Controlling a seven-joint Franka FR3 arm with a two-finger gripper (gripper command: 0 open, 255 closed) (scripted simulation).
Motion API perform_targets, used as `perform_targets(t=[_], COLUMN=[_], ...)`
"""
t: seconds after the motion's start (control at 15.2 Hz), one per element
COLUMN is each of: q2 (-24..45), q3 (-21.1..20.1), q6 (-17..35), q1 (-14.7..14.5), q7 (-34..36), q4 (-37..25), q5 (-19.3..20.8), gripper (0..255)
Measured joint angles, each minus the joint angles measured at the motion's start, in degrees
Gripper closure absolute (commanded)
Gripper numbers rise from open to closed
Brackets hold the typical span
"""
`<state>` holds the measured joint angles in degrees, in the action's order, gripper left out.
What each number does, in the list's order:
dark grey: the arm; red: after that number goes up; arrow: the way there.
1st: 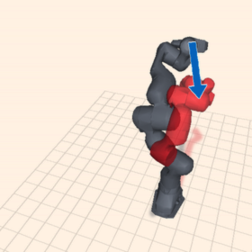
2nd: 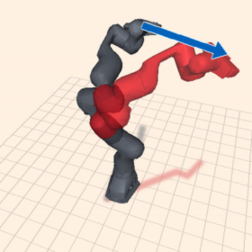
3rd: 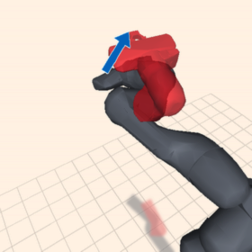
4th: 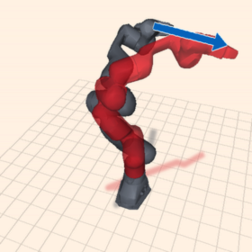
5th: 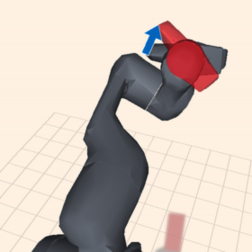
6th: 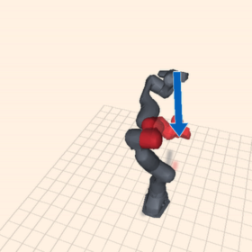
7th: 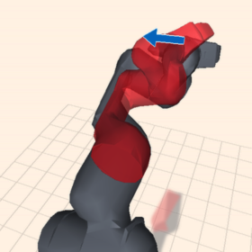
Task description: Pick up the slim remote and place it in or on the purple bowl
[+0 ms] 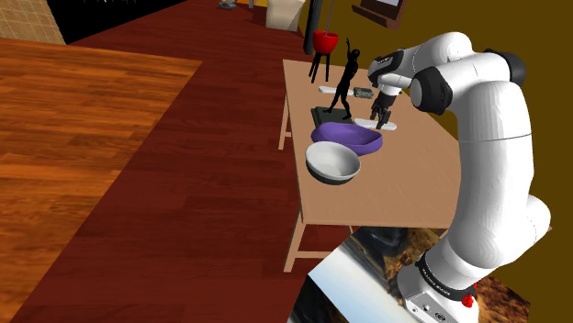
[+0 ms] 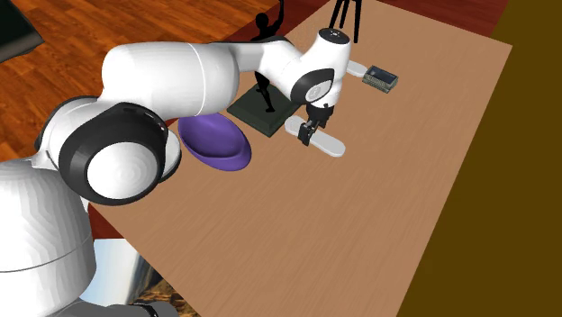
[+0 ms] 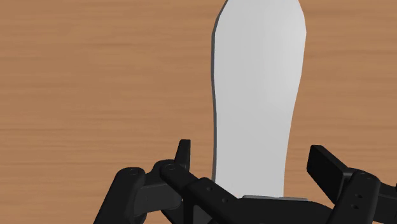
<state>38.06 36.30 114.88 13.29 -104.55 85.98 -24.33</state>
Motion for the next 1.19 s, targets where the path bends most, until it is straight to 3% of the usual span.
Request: perform_targets(t=[0.07,0.79,1.19], q2=[0.00,-0.23,-1.70], q3=[0.00,0.09,0.80], q6=[0.00,-0.18,-3.45], q1=[0.00,-0.10,-0.22], q7=[0.00,0.06,0.81], q4=[0.00,0.07,-2.01], q5=[0.00,0.13,1.18], gripper=[255,255,255])
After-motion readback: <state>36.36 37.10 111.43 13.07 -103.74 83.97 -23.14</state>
